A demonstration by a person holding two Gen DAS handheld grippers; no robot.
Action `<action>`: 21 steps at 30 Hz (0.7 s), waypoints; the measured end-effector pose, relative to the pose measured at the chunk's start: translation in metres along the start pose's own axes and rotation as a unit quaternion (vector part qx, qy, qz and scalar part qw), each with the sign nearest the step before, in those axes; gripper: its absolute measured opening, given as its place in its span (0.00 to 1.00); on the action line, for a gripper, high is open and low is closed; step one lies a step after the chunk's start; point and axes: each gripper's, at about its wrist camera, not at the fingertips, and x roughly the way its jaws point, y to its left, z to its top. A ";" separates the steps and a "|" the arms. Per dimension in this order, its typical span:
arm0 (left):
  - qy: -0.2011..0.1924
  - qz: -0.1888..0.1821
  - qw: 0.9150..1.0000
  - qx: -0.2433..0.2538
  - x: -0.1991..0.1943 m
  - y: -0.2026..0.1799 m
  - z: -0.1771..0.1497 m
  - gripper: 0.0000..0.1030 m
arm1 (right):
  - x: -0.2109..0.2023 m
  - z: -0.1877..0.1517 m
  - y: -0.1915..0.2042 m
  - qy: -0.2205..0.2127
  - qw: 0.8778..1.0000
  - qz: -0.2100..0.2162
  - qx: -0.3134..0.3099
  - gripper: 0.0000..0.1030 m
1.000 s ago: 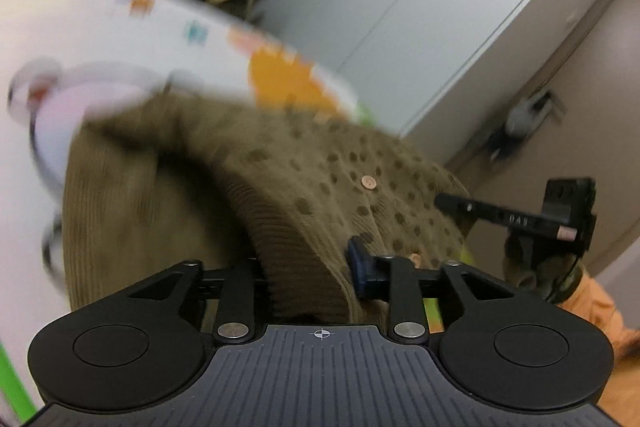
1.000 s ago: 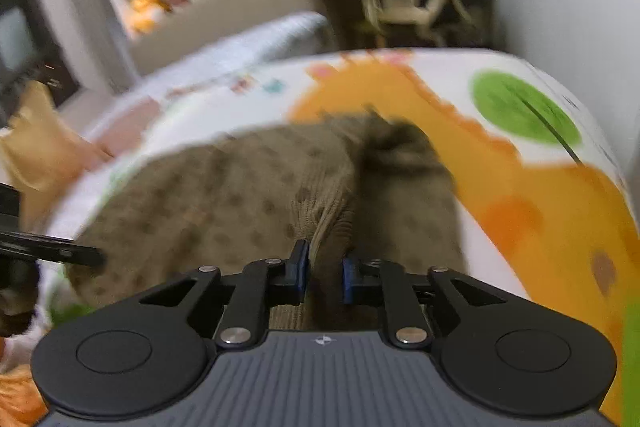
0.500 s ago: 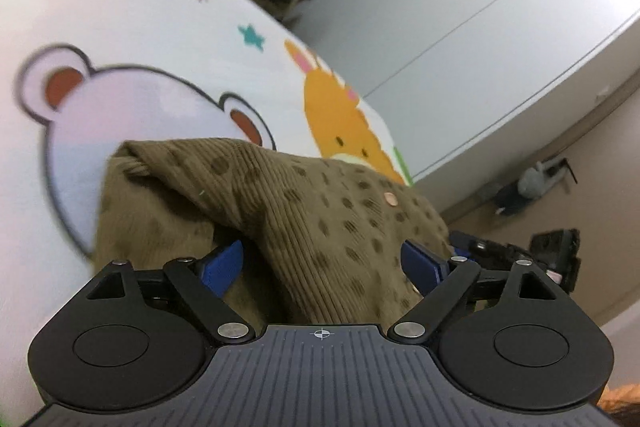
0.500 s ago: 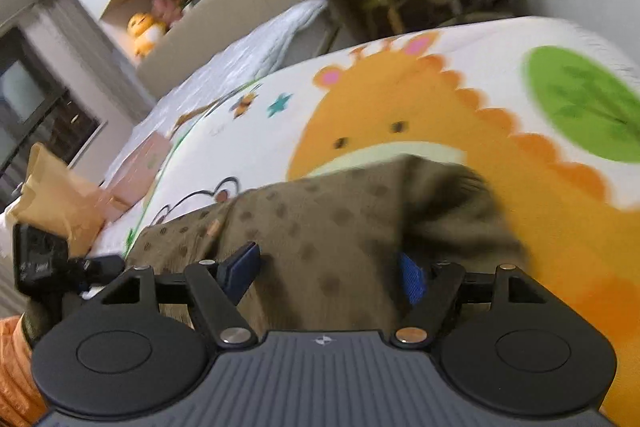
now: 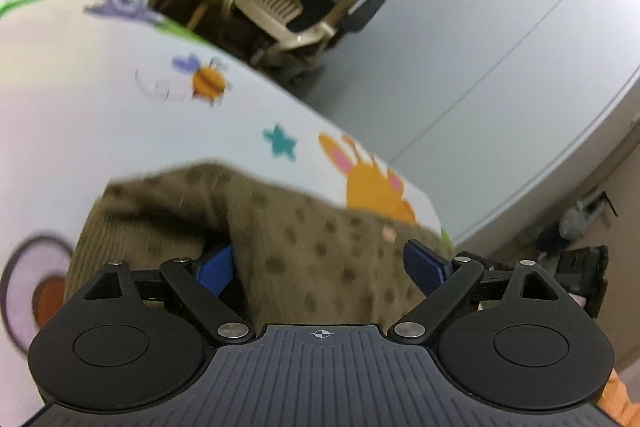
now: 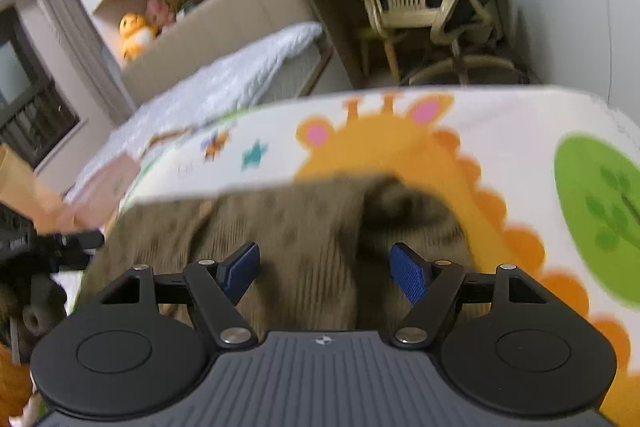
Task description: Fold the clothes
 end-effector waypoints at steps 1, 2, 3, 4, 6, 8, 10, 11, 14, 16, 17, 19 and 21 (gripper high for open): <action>0.008 -0.009 1.000 -0.005 -0.003 0.003 -0.006 0.90 | -0.002 -0.006 0.000 0.008 1.000 0.009 0.000 0.71; 0.016 -0.023 1.000 -0.012 -0.006 0.007 -0.011 0.90 | -0.002 -0.008 0.002 0.012 1.000 0.014 -0.003 0.71; 0.024 -0.034 0.999 -0.015 -0.008 0.008 -0.014 0.91 | -0.002 -0.007 0.006 0.010 1.000 0.016 -0.009 0.71; 0.026 -0.038 0.999 -0.012 -0.009 0.007 -0.014 0.91 | -0.002 -0.005 0.010 0.007 1.000 0.018 -0.013 0.71; 0.018 -0.037 0.999 -0.004 -0.006 0.006 -0.008 0.92 | 0.004 0.007 0.011 -0.003 0.999 0.033 0.006 0.72; 0.002 -0.046 0.999 -0.018 -0.001 0.009 0.003 0.92 | 0.021 0.022 0.006 0.019 0.997 0.053 0.045 0.76; 0.008 -0.061 0.997 -0.044 0.007 0.014 0.013 0.92 | 0.039 0.030 0.007 0.068 0.993 0.067 0.066 0.79; 0.022 -0.070 0.996 -0.055 0.012 0.017 0.016 0.92 | 0.040 0.032 0.014 0.081 0.993 0.072 0.050 0.79; 0.057 -0.091 0.993 -0.053 0.019 0.014 0.018 0.92 | 0.026 0.050 0.032 0.064 0.991 0.114 0.003 0.79; 0.048 -0.079 0.994 -0.049 0.020 0.014 0.022 0.92 | 0.017 0.072 0.033 0.021 0.990 0.138 0.009 0.78; 0.044 -0.073 0.995 -0.047 0.020 0.014 0.024 0.92 | 0.016 0.082 0.034 -0.005 0.991 0.130 0.009 0.78; 0.035 -0.062 0.997 -0.043 0.021 0.013 0.028 0.92 | 0.022 0.098 0.032 -0.035 0.994 0.105 0.009 0.78; 0.027 -0.050 0.998 -0.039 0.021 0.013 0.032 0.92 | 0.032 0.108 0.028 -0.050 0.996 0.072 0.010 0.78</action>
